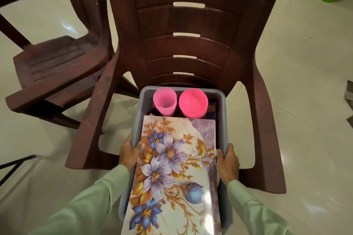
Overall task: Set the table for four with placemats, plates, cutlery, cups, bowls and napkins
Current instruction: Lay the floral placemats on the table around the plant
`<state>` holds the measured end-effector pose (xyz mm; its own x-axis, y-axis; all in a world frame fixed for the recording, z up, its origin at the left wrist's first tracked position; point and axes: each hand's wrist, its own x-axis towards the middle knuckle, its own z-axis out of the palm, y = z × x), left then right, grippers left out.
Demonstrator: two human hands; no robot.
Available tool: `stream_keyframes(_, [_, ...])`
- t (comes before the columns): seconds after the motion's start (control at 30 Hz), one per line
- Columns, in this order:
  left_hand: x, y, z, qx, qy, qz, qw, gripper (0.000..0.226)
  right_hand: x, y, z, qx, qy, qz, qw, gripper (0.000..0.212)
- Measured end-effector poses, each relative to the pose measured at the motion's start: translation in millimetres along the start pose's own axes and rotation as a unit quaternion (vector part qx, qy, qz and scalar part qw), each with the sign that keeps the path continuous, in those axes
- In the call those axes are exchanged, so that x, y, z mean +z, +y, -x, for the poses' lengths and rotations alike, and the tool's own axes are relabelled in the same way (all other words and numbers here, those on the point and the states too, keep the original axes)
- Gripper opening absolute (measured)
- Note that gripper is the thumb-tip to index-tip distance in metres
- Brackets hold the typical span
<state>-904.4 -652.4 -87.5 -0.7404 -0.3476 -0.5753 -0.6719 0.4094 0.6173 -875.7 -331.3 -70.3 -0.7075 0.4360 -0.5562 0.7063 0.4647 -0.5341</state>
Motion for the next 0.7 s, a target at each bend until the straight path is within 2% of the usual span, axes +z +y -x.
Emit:
stream_keyframes(0.17, [-8, 6, 0, 0.012, -0.030, -0.043, 0.999, 0.027, -1, 2, -5, 0.008, -0.027, 0.018, 0.999, 0.030])
stream_keyframes(0.27, [-15, 10, 8, 0.009, -0.038, -0.028, 0.999, 0.043, -4, 1, 3, 0.002, -0.037, 0.006, 0.999, 0.033])
stream_keyframes(0.37, [-21, 17, 30, -0.002, -0.020, -0.013, 1.000, 0.052, -9, 1, 22, -0.060, -0.003, 0.012, 0.998, 0.054])
stream_keyframes(0.47, [-23, 24, 64, 0.013, 0.021, -0.014, 1.000, 0.051, -16, -1, 57, -0.166, 0.075, 0.068, 0.981, 0.046])
stream_keyframes(0.53, [-23, 23, 90, 0.029, 0.044, -0.023, 0.998, 0.048, -16, 0, 81, -0.212, 0.090, 0.077, 0.970, 0.041])
stream_keyframes(0.6, [-21, 20, 113, 0.042, 0.047, -0.024, 0.998, 0.040, -15, 7, 102, -0.199, 0.042, 0.067, 0.977, 0.042])
stream_keyframes(0.7, [-15, 21, 146, 0.067, 0.004, -0.012, 0.998, 0.025, -11, 18, 124, -0.122, -0.059, 0.049, 0.990, 0.052])
